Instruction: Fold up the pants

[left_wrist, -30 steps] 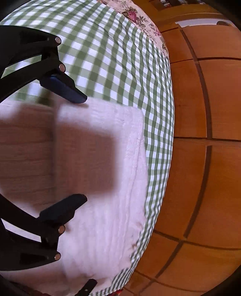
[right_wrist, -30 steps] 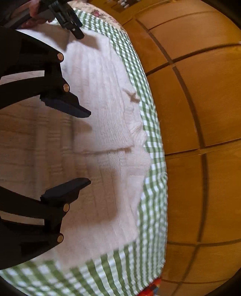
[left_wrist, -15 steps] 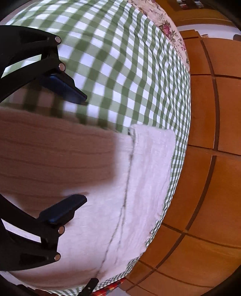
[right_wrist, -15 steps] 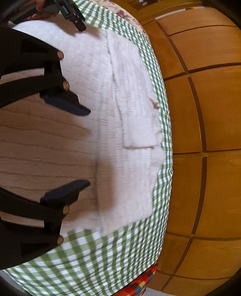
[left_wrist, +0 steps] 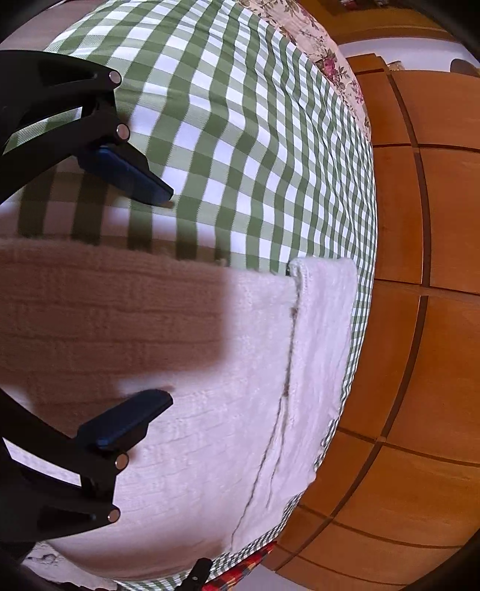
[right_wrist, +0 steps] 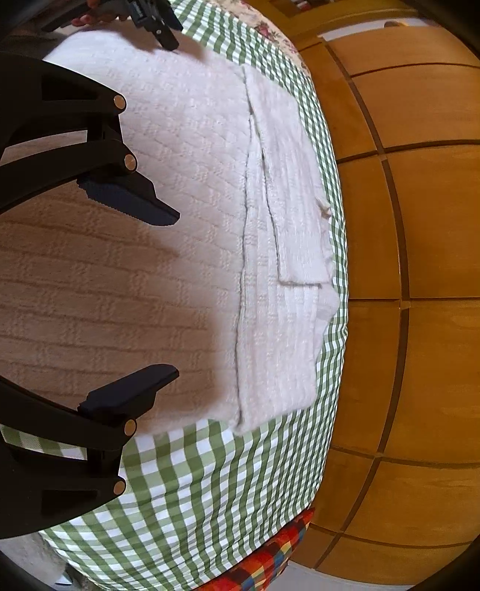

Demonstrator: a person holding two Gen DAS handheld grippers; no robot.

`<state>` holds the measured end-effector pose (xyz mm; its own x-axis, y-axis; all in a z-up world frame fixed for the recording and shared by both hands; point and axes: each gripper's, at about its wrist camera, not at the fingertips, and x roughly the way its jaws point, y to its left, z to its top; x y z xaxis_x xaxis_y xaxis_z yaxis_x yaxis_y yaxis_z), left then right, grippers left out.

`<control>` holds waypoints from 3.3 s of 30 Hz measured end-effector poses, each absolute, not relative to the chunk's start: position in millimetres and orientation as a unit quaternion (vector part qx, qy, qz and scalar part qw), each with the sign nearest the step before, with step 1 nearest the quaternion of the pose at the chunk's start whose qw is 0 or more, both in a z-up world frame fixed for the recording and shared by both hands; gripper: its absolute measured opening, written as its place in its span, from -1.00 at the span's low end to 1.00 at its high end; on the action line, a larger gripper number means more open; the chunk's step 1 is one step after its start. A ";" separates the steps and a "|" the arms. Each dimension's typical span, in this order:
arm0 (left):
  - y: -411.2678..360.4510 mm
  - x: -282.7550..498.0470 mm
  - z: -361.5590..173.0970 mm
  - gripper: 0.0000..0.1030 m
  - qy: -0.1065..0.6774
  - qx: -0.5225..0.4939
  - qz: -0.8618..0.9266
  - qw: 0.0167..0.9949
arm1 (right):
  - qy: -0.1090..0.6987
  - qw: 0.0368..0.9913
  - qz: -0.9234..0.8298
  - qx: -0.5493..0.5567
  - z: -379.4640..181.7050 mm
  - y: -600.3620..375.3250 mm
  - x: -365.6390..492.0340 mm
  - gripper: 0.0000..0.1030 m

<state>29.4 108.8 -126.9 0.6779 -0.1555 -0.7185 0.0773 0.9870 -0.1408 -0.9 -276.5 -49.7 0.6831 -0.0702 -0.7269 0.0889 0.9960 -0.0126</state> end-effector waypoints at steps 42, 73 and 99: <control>171.5 9.8 -128.6 0.75 0.404 -0.210 -0.249 0.855 | 0.382 0.881 0.081 0.266 -90.5 -389.3 -92.6 0.31; 141.1 -47.0 -153.6 0.31 0.495 -0.177 -0.418 0.741 | 0.394 0.815 0.252 0.343 -130.7 -372.5 -121.8 0.16; 163.9 -109.8 -38.5 -0.90 0.353 -0.168 -0.424 0.817 | 0.293 0.825 0.353 0.330 -46.8 -346.6 -146.6 -0.87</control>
<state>-109.8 163.9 -38.5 0.3917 -0.8110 -0.4346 0.5734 0.5845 -0.5740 -146.6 -346.6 -46.8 0.5792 0.7754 -0.2516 -0.3883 0.5338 0.7512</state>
